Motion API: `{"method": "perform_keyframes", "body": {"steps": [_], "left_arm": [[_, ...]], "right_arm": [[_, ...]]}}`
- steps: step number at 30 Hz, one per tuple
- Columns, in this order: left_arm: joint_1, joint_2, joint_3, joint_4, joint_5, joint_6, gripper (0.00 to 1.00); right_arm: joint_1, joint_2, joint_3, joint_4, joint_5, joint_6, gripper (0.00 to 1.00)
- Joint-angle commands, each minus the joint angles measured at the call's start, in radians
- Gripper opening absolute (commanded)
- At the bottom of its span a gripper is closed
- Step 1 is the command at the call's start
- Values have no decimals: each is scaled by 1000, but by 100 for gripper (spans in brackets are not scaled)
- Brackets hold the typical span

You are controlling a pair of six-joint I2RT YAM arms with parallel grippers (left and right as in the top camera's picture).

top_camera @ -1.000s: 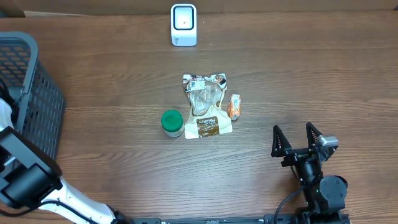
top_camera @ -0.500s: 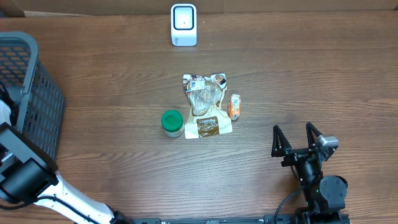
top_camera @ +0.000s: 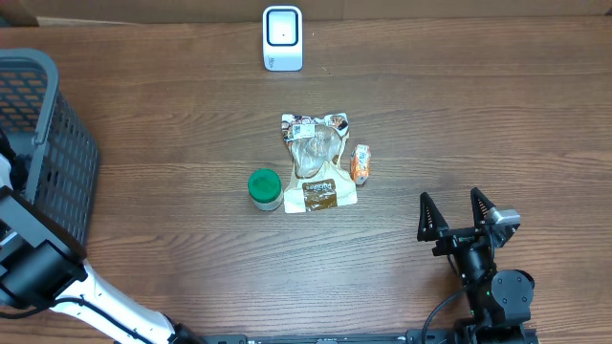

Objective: Scan the item barcode
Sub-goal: 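Move the left gripper into the basket and grasp the mint-green packet, then carry the mint-green packet with the left gripper and drop it left of the jar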

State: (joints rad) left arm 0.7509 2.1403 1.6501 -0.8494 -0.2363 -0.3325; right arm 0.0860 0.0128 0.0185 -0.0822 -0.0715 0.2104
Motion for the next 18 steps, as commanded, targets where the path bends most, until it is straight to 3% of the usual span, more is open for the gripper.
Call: {"method": "perform_keyframes", "body": {"steps": [1, 9, 18], "left_arm": [[9, 58, -1, 10, -56, 15, 84], [14, 64, -1, 50, -71, 15, 83], [14, 64, -28, 79, -69, 15, 75]], "right_arm": [[5, -10, -11, 4, 3, 6, 100], [5, -10, -11, 4, 3, 5, 100], [5, -10, -11, 4, 3, 6, 100]]}}
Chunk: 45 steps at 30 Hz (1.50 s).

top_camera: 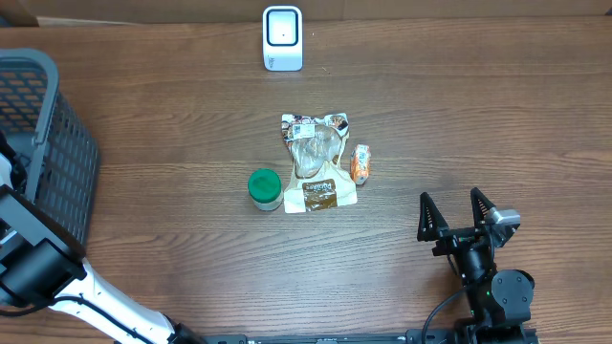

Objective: Scan the item barcode
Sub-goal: 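Carry the mint-green packet with the left gripper and drop it left of the jar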

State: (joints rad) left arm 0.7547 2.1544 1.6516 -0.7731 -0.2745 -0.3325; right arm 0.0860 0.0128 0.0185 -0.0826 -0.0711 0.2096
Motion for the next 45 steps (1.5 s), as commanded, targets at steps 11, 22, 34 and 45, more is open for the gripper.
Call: {"method": "perform_keyframes", "body": {"steps": [11, 22, 34, 45], "left_arm": [[11, 50, -51, -13, -21, 16, 4], [8, -27, 118, -280, 8, -39, 4], [-27, -341, 365, -399, 281, -50, 4], [-365, -668, 393, -420, 547, -12, 4]], "right_arm": [[5, -10, -11, 5, 3, 6, 100], [5, -10, -11, 5, 3, 6, 100], [5, -10, -11, 5, 2, 6, 100], [5, -10, -11, 5, 2, 6, 100]]}}
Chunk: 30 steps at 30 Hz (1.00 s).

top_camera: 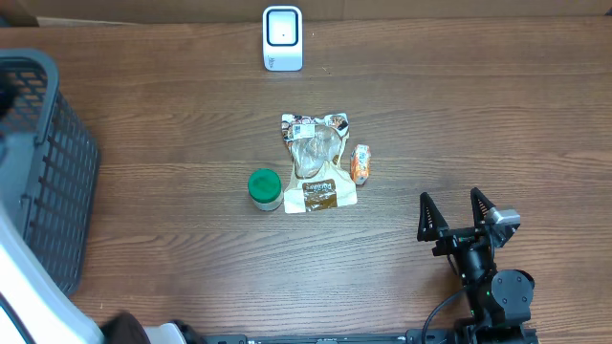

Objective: Scan the item barcode
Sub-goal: 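Carry the mint-green packet with the left gripper and drop it left of the jar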

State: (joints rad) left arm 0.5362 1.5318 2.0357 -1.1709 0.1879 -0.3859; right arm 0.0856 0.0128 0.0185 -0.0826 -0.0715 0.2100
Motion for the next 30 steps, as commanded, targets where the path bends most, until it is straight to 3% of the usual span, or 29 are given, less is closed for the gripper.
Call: {"method": "perform_keyframes", "body": {"steps": [1, 7, 13, 30], "left_arm": [[-205, -51, 9, -35, 61, 51, 4], [-521, 2, -20, -156, -137, 79, 4], [-716, 144, -109, -175, -214, 209, 4], [-779, 610, -160, -165, -220, 226, 4]], "right_arm": [[5, -10, -11, 5, 3, 6, 100], [5, -10, -11, 5, 3, 6, 100], [5, -10, -11, 5, 3, 6, 100], [5, -10, -11, 5, 3, 6, 100]]}}
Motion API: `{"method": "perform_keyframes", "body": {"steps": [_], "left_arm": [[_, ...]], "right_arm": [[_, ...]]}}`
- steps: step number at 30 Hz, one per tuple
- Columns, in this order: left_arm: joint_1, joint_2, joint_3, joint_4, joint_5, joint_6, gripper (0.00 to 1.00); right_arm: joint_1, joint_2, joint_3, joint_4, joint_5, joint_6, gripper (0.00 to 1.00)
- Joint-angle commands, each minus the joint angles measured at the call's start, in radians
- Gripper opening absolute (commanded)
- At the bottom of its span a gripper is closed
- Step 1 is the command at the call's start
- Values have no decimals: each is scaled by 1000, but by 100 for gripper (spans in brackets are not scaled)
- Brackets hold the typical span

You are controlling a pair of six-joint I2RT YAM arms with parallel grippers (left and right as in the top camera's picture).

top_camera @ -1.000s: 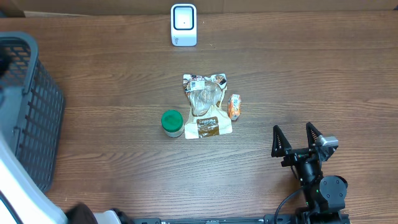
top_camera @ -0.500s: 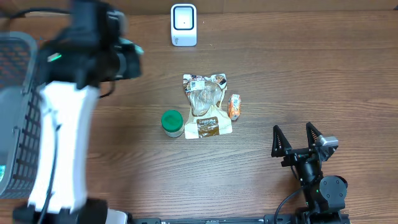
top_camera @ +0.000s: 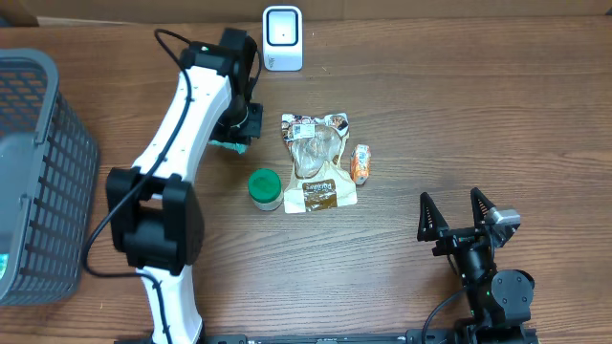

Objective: Scan the item barcode
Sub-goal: 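Carry the mint-green packet with the left gripper and drop it left of the jar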

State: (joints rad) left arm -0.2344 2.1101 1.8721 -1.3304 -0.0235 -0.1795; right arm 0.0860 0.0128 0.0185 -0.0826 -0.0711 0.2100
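Three items lie mid-table in the overhead view: a clear snack bag (top_camera: pixel 318 162) with printed ends, a jar with a green lid (top_camera: pixel 265 187) at its lower left, and a small orange packet (top_camera: pixel 360 163) at its right. The white barcode scanner (top_camera: pixel 283 38) stands at the far edge. My left arm reaches across the table, its gripper (top_camera: pixel 232 141) just left of the bag's top and above the jar. The wrist hides its fingers. My right gripper (top_camera: pixel 457 212) stands open at the near right, holding nothing.
A dark mesh basket (top_camera: pixel 57 162) fills the left edge, with something pale inside. The left arm's white links (top_camera: pixel 177 124) run from the near edge up to the scanner's left. A cardboard wall (top_camera: pixel 430 8) closes the far side.
The left arm, a blur over the basket at the left edge, now stretches across the table, its gripper beside the bag and near the scanner. The items and the right arm are unchanged.
At the two oldest moments the left arm sat at the far left by the basket. A second ago it was a blurred shape there. Now it reaches the table's middle. The bag, jar, packet, scanner and open right gripper stayed where they were.
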Motion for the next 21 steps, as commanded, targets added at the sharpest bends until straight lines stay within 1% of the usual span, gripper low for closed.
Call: {"method": "perform_keyframes", "body": {"steps": [1, 3, 5, 6, 7, 9, 10, 13, 15, 19, 21], "left_arm": [[-8, 45, 3, -9, -4, 19, 4], [-8, 63, 3, -14, 24, 19, 4], [-8, 70, 3, -14, 42, 19, 12], [-8, 70, 3, -11, 43, 18, 21], [-8, 70, 3, -6, 43, 5, 36], [-8, 70, 5, 0, 42, -37, 59], [-8, 69, 5, 0, 42, -53, 65], [-8, 64, 26, -19, 39, -99, 69], [-8, 53, 62, -42, 38, -121, 69], [-8, -2, 185, -95, 40, -148, 68], [-8, -57, 270, -121, 39, -164, 68]], "right_arm": [[5, -10, -11, 5, 3, 6, 100], [5, -10, -11, 5, 3, 6, 100], [5, -10, -11, 5, 3, 6, 100], [5, -10, -11, 5, 3, 6, 100], [5, -10, -11, 5, 3, 6, 100], [5, -10, -11, 5, 3, 6, 100], [5, -10, -11, 5, 3, 6, 100], [5, -10, -11, 5, 3, 6, 100], [5, -10, -11, 5, 3, 6, 100], [5, -10, -11, 5, 3, 6, 100], [5, -10, -11, 5, 3, 6, 100]]}}
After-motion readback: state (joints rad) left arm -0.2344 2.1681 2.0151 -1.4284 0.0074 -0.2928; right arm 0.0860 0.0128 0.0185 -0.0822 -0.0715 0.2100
